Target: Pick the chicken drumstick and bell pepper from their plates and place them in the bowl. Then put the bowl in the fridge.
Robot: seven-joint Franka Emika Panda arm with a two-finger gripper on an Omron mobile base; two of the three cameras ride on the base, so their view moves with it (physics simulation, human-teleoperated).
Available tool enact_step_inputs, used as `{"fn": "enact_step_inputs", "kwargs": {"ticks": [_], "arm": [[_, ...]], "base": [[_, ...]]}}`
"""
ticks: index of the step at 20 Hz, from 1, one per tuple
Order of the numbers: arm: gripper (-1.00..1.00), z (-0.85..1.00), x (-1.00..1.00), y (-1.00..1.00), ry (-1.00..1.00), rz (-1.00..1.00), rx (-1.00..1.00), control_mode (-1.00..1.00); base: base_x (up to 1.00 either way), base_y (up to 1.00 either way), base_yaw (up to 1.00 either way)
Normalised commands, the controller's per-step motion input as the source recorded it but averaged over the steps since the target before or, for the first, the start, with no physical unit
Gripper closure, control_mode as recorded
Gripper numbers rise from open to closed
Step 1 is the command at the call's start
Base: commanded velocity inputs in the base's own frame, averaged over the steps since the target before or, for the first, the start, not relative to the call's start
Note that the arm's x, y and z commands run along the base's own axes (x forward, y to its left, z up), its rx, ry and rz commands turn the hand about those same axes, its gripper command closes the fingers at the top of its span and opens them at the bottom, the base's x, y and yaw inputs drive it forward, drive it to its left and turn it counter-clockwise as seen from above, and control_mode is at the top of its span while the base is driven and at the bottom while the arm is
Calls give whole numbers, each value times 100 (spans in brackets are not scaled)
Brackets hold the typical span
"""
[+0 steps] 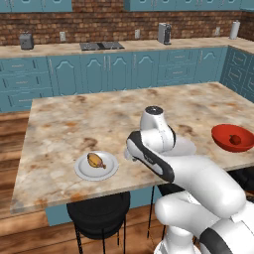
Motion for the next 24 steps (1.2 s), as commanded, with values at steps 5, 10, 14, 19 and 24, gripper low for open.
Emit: {"fn": "enact_step_inputs", "kwargs": {"ticks": [5, 10, 14, 19, 24], "arm": [[-100, 0, 23, 54, -3, 45, -2, -100], [-100, 0, 37, 59, 3, 27, 0, -100], [-100, 0, 36, 70, 11, 11, 0, -100], [-100, -1, 29, 71, 11, 1, -2, -100], [-100, -26, 39, 47, 3, 3, -16, -100]], "base": [[0, 0, 0], [0, 0, 0], [0, 0, 0], [0, 0, 0], [0, 0, 0]]}}
